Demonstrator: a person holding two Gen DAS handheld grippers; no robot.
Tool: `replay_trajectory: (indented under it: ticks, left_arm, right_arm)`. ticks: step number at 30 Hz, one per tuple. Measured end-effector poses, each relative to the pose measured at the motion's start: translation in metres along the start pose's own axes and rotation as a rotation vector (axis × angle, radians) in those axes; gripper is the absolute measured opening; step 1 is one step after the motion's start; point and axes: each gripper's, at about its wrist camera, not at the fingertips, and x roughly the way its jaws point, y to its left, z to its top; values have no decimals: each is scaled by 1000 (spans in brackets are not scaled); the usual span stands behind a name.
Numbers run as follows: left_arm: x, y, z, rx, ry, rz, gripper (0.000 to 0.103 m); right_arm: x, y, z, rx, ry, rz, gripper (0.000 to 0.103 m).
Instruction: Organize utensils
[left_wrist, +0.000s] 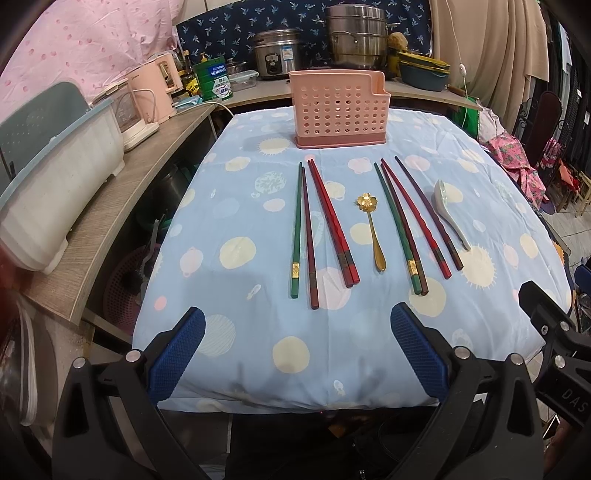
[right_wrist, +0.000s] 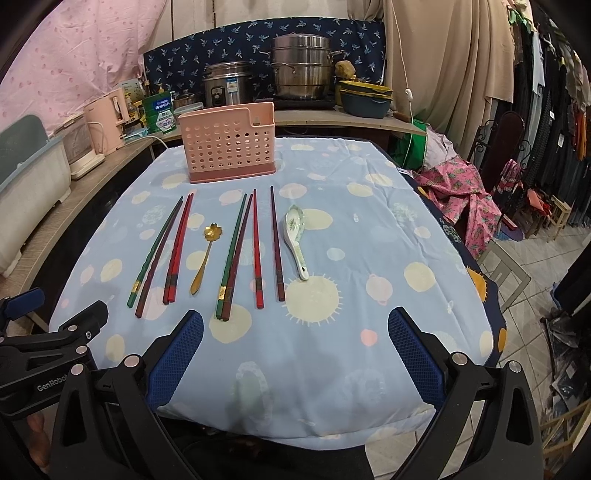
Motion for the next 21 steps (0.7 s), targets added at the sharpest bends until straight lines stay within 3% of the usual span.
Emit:
replay_trajectory:
  ticks: [21]
  left_arm:
    - [-1,0,-1,-1,0,0,96]
  right_arm:
    - [-2,1,-1,-1,-1,-1,96]
